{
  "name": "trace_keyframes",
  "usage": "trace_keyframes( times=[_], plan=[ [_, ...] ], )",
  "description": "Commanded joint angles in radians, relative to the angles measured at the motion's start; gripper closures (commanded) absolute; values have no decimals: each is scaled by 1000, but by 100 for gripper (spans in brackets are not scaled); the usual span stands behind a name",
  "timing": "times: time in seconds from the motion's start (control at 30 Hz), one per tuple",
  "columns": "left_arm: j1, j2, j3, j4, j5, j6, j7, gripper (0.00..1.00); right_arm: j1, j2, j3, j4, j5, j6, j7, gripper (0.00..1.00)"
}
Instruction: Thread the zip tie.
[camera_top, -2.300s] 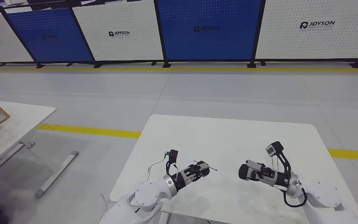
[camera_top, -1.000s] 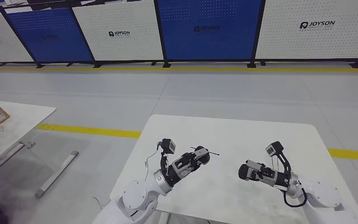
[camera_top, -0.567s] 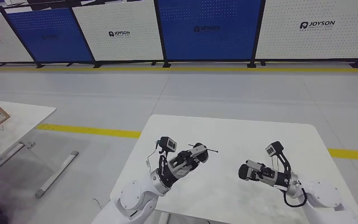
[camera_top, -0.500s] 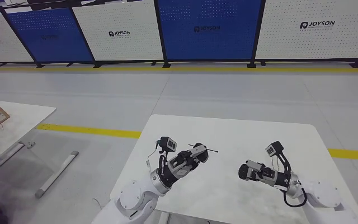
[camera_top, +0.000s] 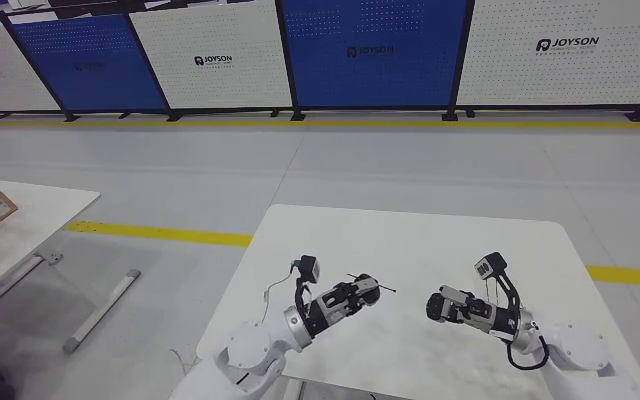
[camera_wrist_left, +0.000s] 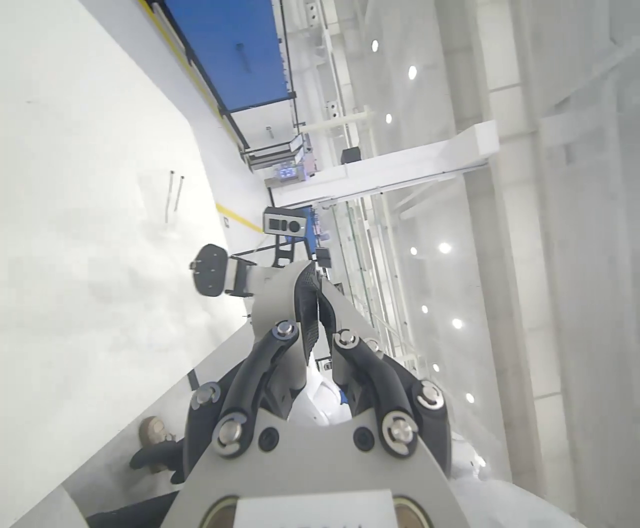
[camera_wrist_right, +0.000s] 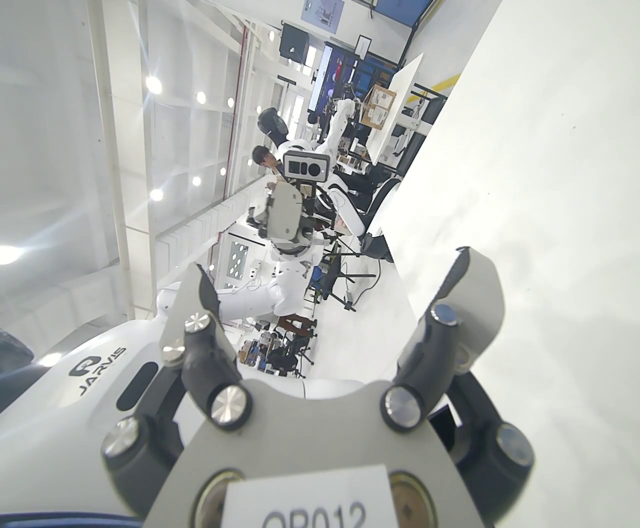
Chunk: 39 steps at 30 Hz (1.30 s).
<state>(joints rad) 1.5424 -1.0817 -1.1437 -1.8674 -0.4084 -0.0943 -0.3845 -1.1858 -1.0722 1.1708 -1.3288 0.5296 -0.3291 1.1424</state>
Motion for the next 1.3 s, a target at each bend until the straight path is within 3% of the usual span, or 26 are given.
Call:
trace_keyframes(
  times=[0.0,0.13,0.2,0.6,0.7,0.8,1.1,1.27],
  plan=[
    [-9,-2,18,24,17,13,-5,100,0,0,0,0,0,0,0,0],
    [-28,-5,52,57,112,35,29,100,0,0,0,0,0,0,0,0],
    [-27,-10,59,51,109,18,77,100,0,0,0,0,0,0,0,0],
    [-27,-12,61,43,96,11,79,100,0,0,0,0,0,0,0,0],
    [-23,-10,57,34,154,1,103,100,0,0,0,0,0,0,0,0],
    [-16,-10,62,36,206,31,127,100,0,0,0,0,0,0,0,0],
    [-48,-16,99,126,347,140,187,100,0,0,0,0,0,0,0,0],
    [-50,-17,103,127,351,142,200,100,0,0,0,0,0,0,0,0]
  ],
)
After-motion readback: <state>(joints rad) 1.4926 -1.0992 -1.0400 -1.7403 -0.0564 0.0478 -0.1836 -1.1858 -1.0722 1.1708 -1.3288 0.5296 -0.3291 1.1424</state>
